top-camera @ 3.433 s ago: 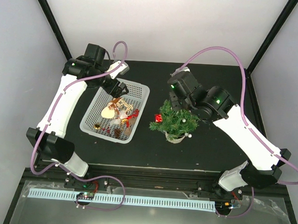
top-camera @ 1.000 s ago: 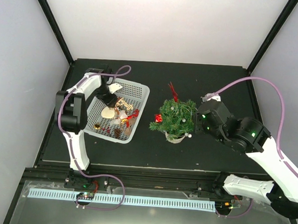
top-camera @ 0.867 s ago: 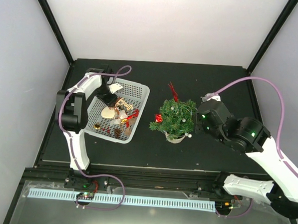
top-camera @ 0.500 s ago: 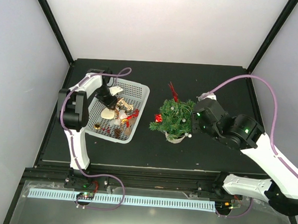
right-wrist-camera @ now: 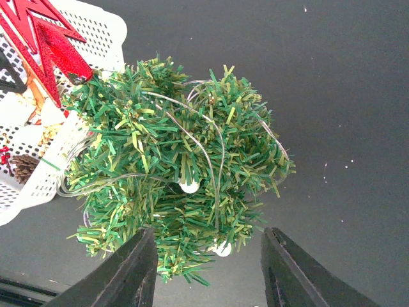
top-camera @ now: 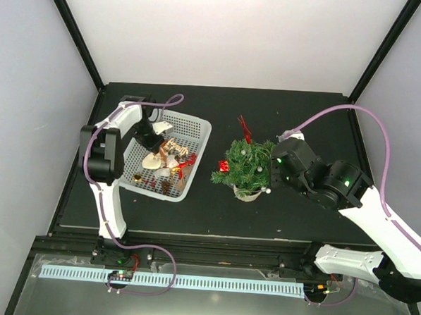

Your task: Decorate the small christmas tree

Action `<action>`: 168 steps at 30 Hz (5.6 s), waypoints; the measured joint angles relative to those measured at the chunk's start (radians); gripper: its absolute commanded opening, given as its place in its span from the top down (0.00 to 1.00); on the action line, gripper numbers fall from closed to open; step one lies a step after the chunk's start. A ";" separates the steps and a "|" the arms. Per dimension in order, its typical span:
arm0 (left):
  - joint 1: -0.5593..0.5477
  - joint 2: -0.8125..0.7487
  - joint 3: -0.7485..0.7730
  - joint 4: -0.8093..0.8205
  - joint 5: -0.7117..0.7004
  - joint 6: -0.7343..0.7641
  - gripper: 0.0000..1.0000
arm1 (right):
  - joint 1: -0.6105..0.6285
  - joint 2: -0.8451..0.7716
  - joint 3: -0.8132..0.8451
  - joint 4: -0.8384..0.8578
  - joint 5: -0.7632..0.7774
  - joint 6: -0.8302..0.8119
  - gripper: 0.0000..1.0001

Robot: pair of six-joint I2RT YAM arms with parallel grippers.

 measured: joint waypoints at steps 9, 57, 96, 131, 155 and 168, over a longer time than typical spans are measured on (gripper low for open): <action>0.000 -0.053 0.002 -0.040 0.029 0.001 0.98 | 0.000 0.000 0.000 0.000 0.000 0.000 0.53; -0.227 -0.578 0.349 -0.396 0.630 0.185 0.99 | 0.055 0.211 0.362 0.241 -0.444 -0.181 0.52; -0.323 -0.710 0.249 -0.330 0.693 0.169 0.98 | 0.061 0.468 0.559 0.306 -0.552 -0.202 0.99; -0.323 -0.696 0.202 -0.285 0.639 0.165 0.98 | -0.046 0.298 0.563 0.305 -0.327 -0.175 0.99; -0.323 -0.648 0.180 -0.226 0.618 0.120 0.99 | -0.058 0.019 0.126 0.017 -0.071 0.027 0.99; -0.323 -0.648 0.180 -0.210 0.614 0.116 0.99 | -0.058 0.068 0.056 0.007 -0.061 0.041 0.99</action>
